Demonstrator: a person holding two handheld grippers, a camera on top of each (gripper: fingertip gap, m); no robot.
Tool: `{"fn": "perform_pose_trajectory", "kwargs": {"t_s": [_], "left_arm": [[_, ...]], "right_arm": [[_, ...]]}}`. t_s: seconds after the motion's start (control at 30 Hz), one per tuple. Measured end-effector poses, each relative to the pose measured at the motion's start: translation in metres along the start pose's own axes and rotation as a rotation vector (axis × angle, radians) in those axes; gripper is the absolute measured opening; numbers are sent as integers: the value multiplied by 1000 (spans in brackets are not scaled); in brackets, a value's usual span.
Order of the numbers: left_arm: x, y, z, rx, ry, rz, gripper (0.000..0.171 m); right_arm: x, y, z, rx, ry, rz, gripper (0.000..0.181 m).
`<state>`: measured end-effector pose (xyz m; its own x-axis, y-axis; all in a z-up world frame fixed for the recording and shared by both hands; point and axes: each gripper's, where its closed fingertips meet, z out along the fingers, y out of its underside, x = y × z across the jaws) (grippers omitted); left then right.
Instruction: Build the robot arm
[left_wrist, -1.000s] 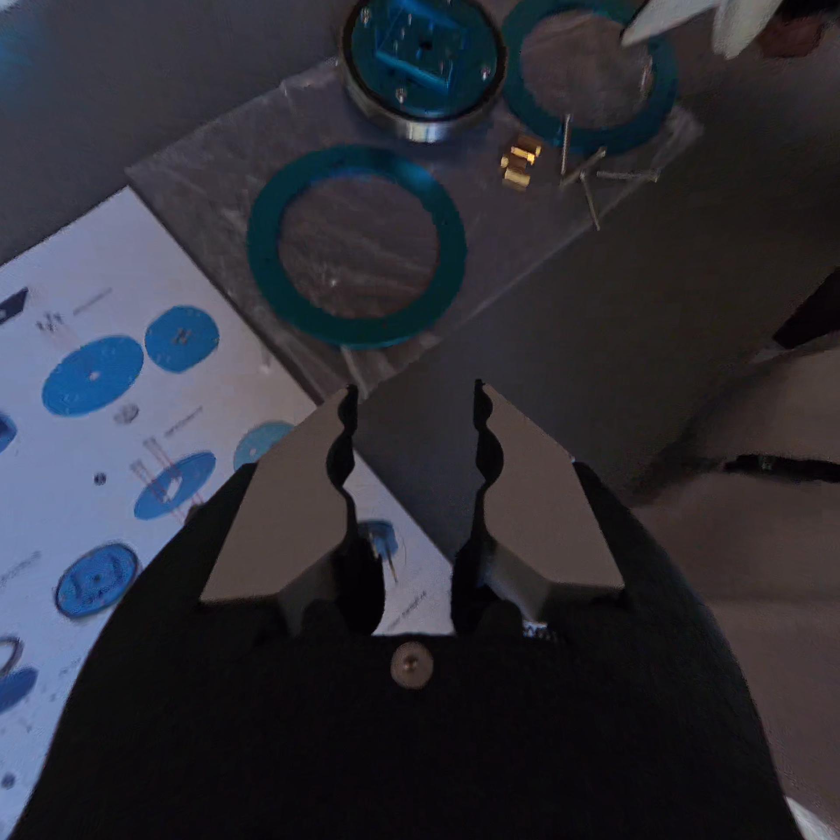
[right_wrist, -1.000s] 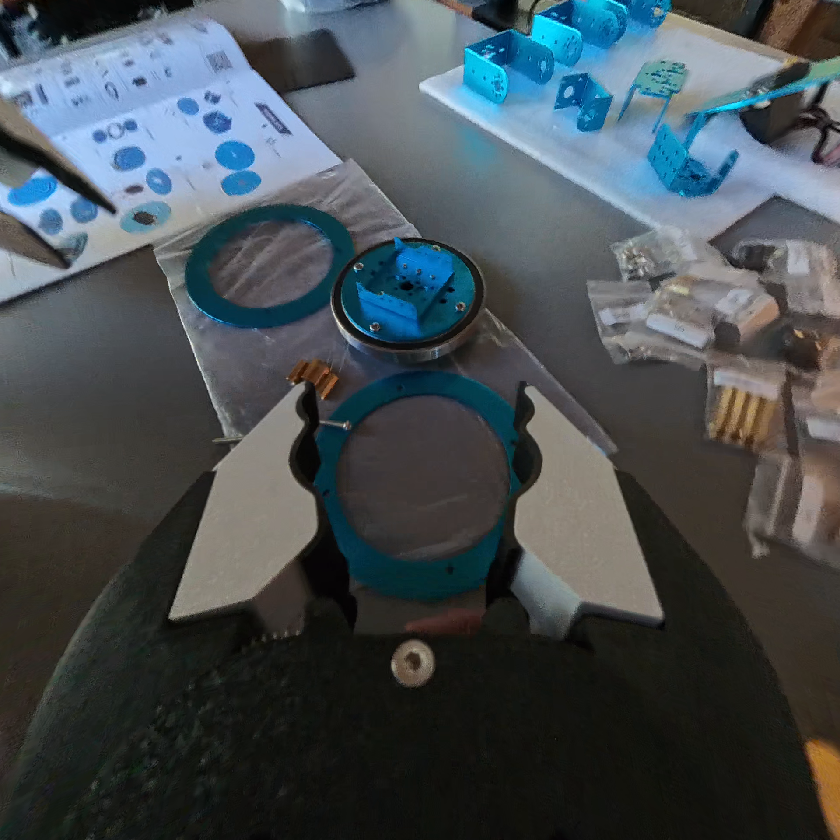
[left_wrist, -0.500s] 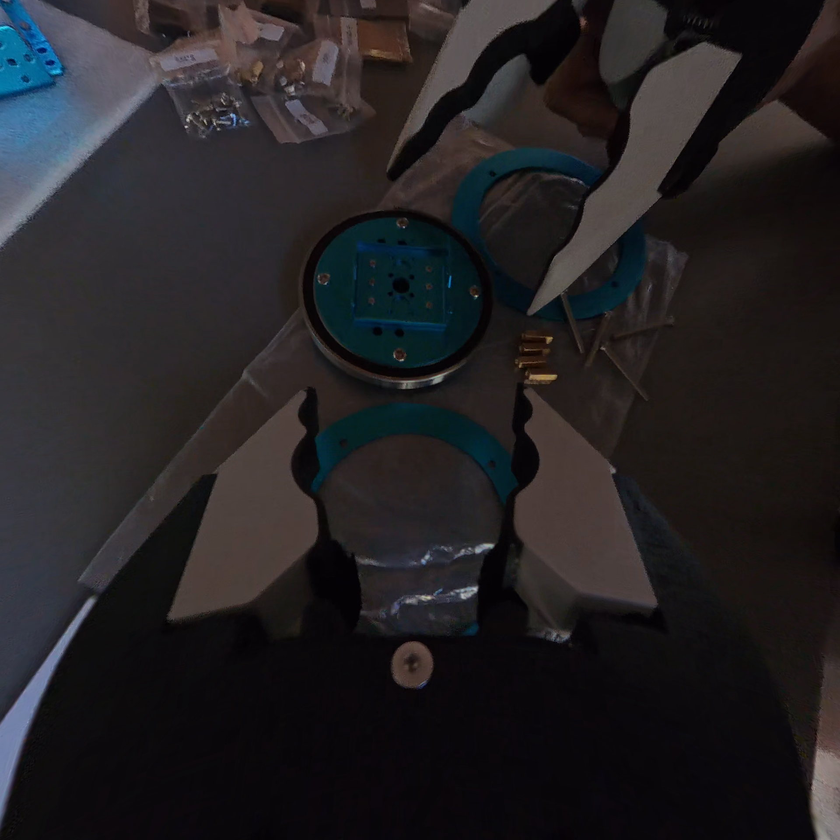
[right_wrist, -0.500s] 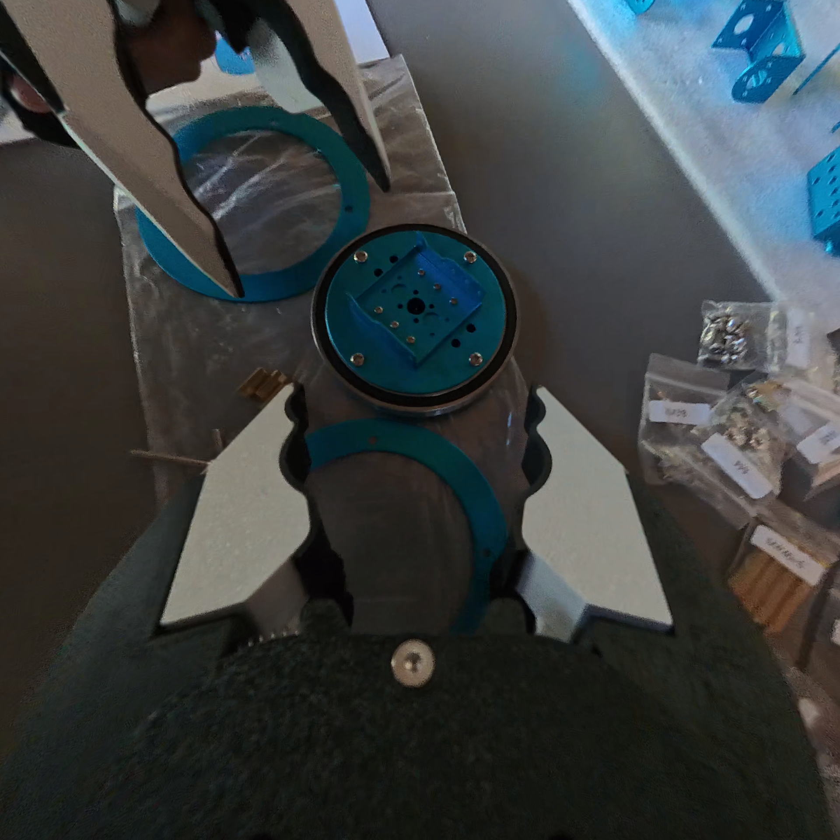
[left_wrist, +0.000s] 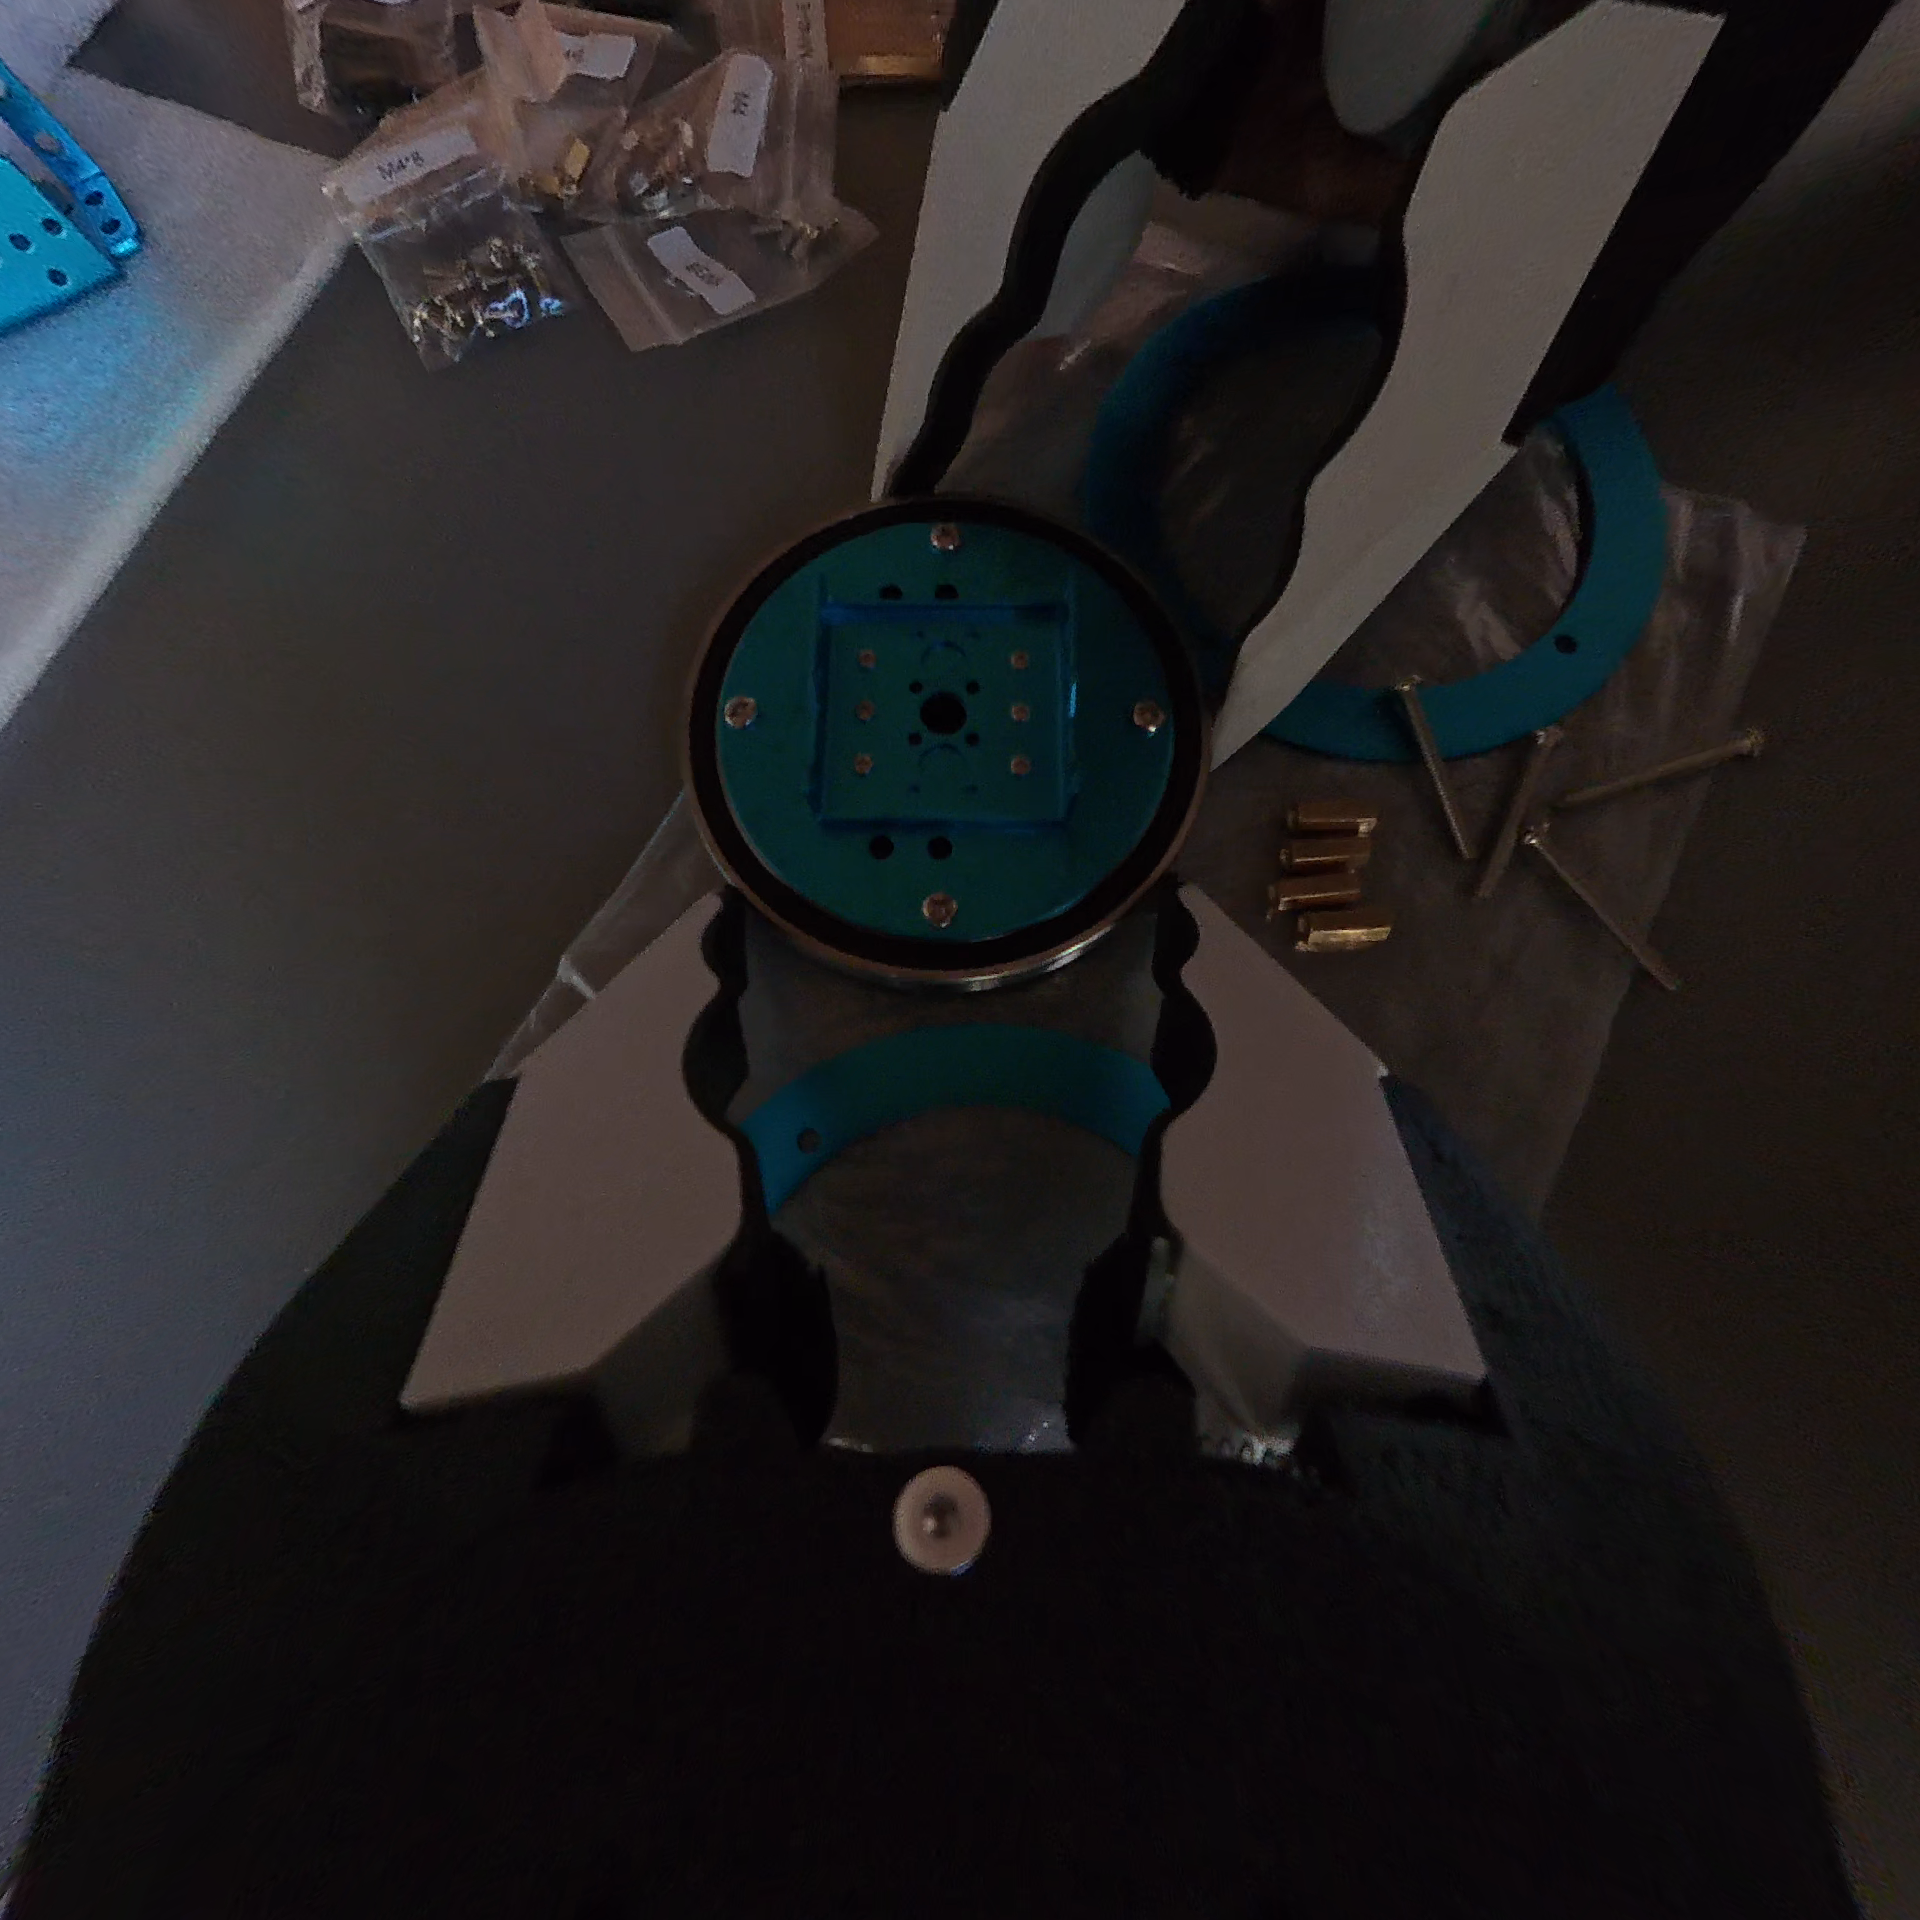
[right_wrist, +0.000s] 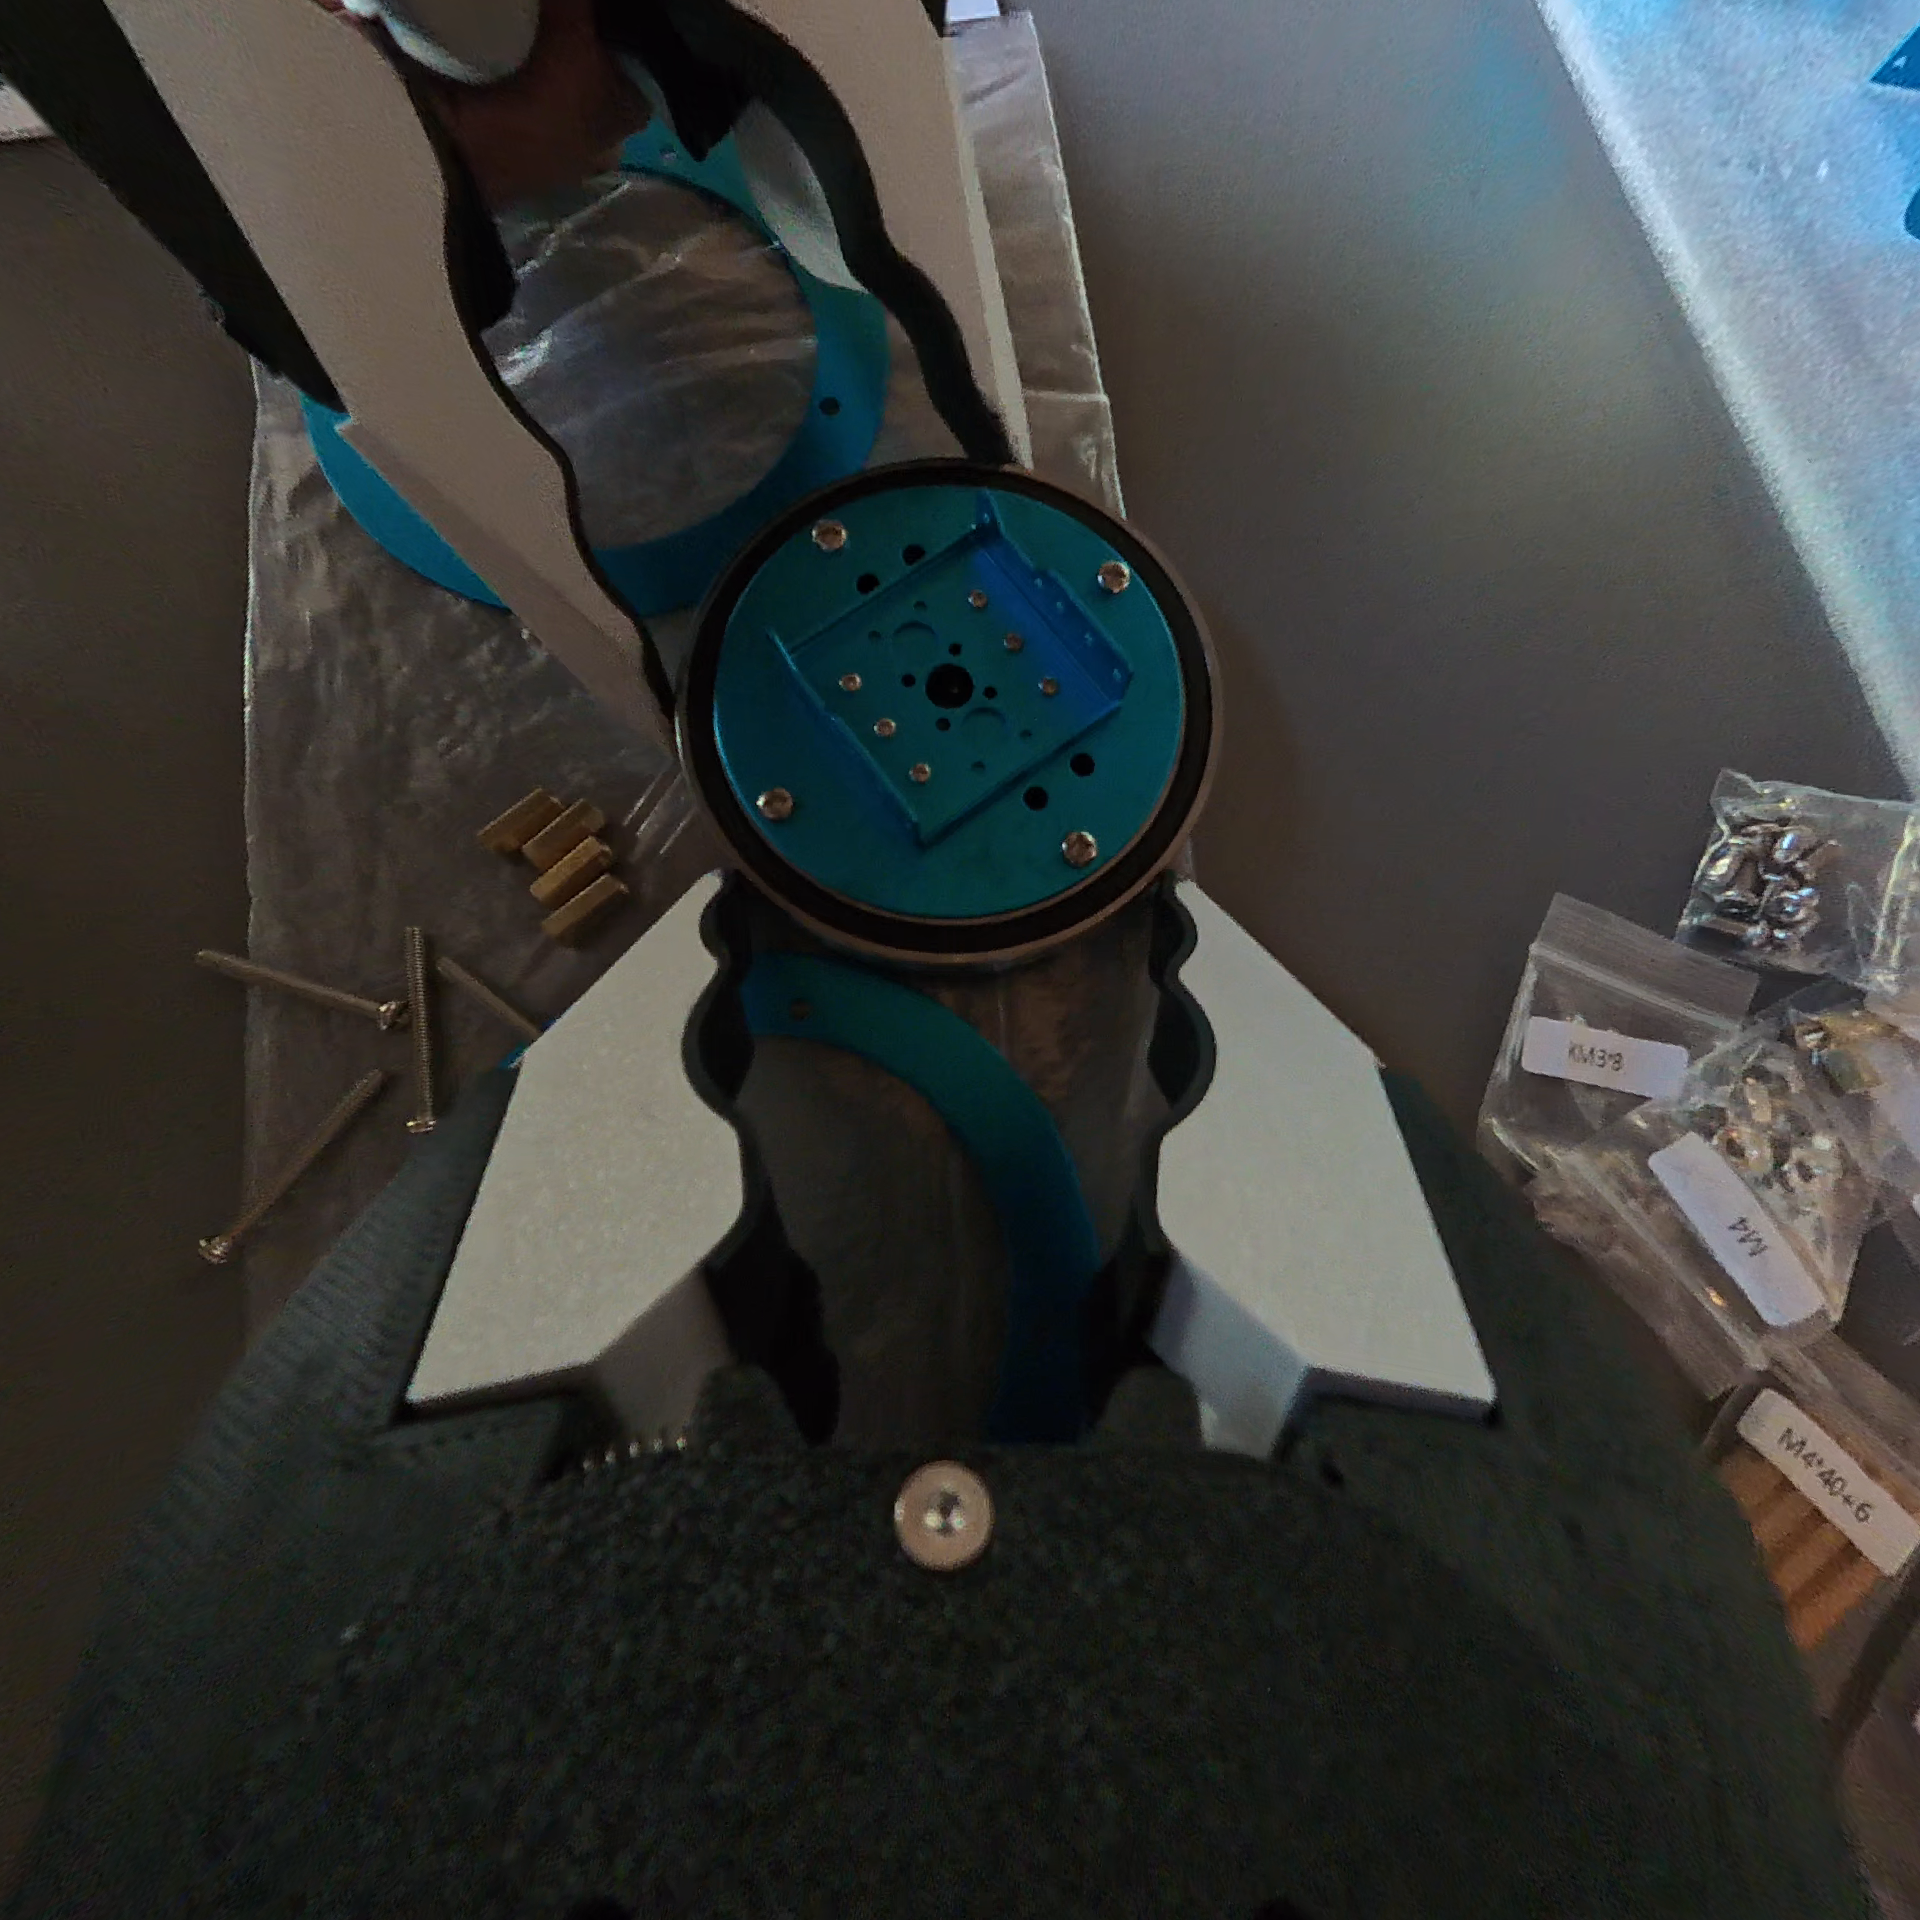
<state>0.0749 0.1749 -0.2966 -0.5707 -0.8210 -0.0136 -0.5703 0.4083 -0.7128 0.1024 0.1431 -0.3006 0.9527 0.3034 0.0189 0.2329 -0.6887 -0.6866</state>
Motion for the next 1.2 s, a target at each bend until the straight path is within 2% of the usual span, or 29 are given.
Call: {"fn": "perform_pose_trajectory", "kwargs": {"t_s": [0.2, 0.3, 0.5, 0.67, 0.83, 1.2], "left_arm": [[2, 2, -12, -18, -84, 20, 77], [5, 7, -28, -15, -138, -31, 76], [9, 46, -66, -37, -284, -188, 74], [8, 70, -82, -38, -348, -274, 74], [14, 75, -82, -23, -332, -304, 71], [19, 75, -82, 22, -324, -327, 70]], "right_arm": [[-4, -6, -1, -19, -4, -94, 75], [-11, -20, 0, -15, -40, -161, 75], [-39, -54, 30, -24, -186, -338, 75], [-52, -70, 55, -32, -294, -420, 75], [-57, -68, 58, -56, -339, -450, 75], [-62, -69, 59, 4, -394, -342, 81]]}}
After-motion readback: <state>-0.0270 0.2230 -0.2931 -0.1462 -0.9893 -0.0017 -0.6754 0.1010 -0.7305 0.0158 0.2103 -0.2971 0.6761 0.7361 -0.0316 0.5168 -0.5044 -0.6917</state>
